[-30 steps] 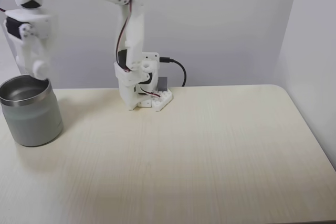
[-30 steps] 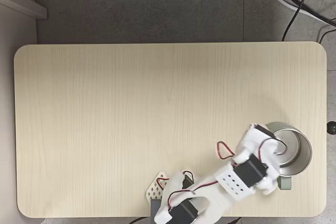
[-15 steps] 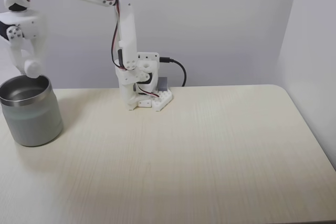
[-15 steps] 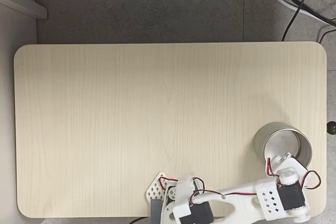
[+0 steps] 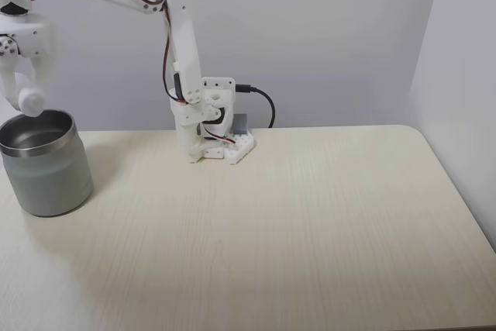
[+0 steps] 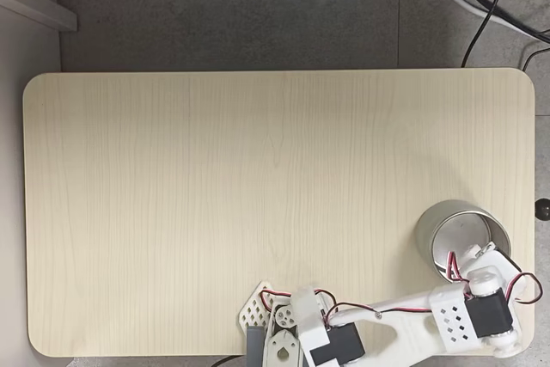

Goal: Grasp a dressing and put it in the cup.

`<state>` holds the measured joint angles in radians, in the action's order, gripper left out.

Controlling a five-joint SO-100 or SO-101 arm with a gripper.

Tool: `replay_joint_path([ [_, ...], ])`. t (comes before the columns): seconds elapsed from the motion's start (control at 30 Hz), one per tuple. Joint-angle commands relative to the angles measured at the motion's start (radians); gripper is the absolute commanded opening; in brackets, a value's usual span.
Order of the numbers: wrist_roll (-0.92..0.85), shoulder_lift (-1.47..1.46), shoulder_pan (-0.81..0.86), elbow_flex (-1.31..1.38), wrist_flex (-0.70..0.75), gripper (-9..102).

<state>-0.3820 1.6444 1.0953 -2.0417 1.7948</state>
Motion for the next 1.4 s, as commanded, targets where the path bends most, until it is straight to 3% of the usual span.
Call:
replay_joint_path([
  [0.0, 0.021, -0.008, -0.005, -0.057, 0.037, 12],
  [0.23, 0.04, -0.037, -0.006, -0.069, 0.037, 24],
  [1.37, 0.117, -0.069, -0.098, 0.043, 0.008, 22],
])
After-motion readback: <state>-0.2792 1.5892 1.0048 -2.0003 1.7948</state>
